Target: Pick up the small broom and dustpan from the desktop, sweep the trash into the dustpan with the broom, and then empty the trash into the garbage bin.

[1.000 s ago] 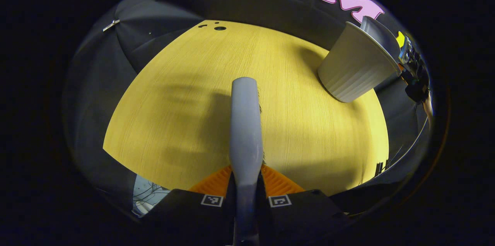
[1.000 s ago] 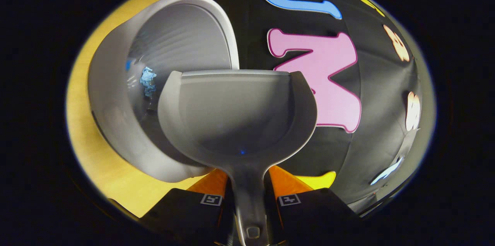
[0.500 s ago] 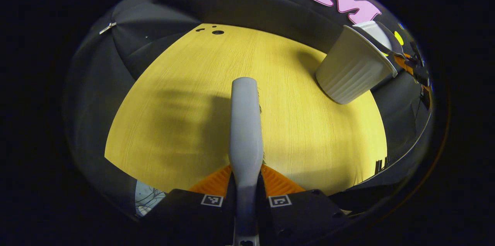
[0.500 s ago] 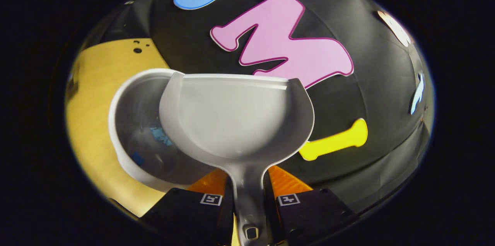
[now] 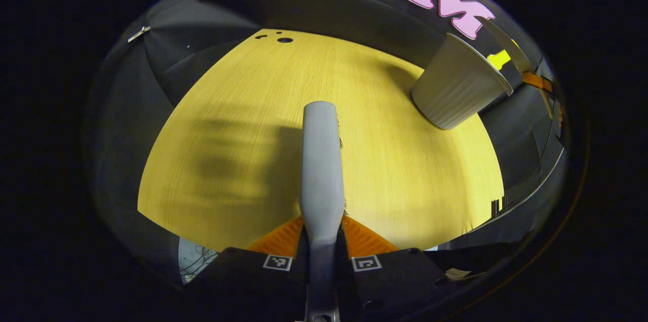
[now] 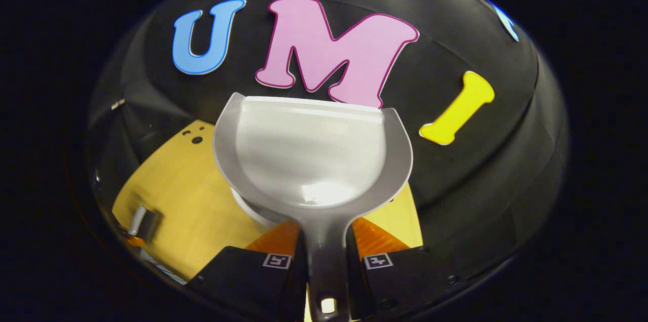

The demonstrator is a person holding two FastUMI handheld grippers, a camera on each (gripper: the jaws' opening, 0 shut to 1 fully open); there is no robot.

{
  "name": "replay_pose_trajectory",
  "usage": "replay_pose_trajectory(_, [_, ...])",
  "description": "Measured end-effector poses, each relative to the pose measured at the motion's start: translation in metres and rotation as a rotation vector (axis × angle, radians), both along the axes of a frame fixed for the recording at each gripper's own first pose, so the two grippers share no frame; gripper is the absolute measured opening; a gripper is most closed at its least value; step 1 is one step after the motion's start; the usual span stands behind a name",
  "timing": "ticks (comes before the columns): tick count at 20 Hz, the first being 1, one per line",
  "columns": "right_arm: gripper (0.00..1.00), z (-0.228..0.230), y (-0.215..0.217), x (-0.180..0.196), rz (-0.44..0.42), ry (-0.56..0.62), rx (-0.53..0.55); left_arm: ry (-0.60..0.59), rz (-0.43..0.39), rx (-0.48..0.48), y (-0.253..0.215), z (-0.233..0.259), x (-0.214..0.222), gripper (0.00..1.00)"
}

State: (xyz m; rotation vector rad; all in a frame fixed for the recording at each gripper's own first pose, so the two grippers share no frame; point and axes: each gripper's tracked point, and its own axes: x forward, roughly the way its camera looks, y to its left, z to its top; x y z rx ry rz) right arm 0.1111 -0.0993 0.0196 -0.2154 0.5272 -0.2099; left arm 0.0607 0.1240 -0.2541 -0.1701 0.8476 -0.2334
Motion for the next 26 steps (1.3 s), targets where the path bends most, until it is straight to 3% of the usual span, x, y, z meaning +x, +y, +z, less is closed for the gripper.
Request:
replay_pose_trajectory(3, [0.37,-0.009,0.033,-0.041,-0.021,-0.022,0.153,0.005,-0.017,0.003,0.012,-0.008,-0.002,0.28])
replay_pose_trajectory(7, [0.37,-0.032,0.058,-0.093,-0.020,-0.008,0.163,0.007,-0.060,0.033,0.023,-0.022,-0.002,0.31])
replay_pose_trajectory(12, [0.37,-0.071,0.107,-0.138,0.016,0.070,0.243,0.011,-0.107,0.074,0.022,-0.032,0.001,0.28])
replay_pose_trajectory(16, [0.37,-0.124,0.142,-0.146,0.007,0.162,0.322,0.020,-0.122,0.095,0.016,-0.037,0.013,0.28])
replay_pose_trajectory(22, [0.37,-0.227,0.173,-0.142,0.006,0.382,0.360,0.012,-0.149,0.202,0.018,-0.039,0.044,0.28])
replay_pose_trajectory(26, [0.37,-0.282,0.170,-0.130,0.000,0.470,0.274,-0.001,-0.166,0.272,0.021,-0.041,0.065,0.29])
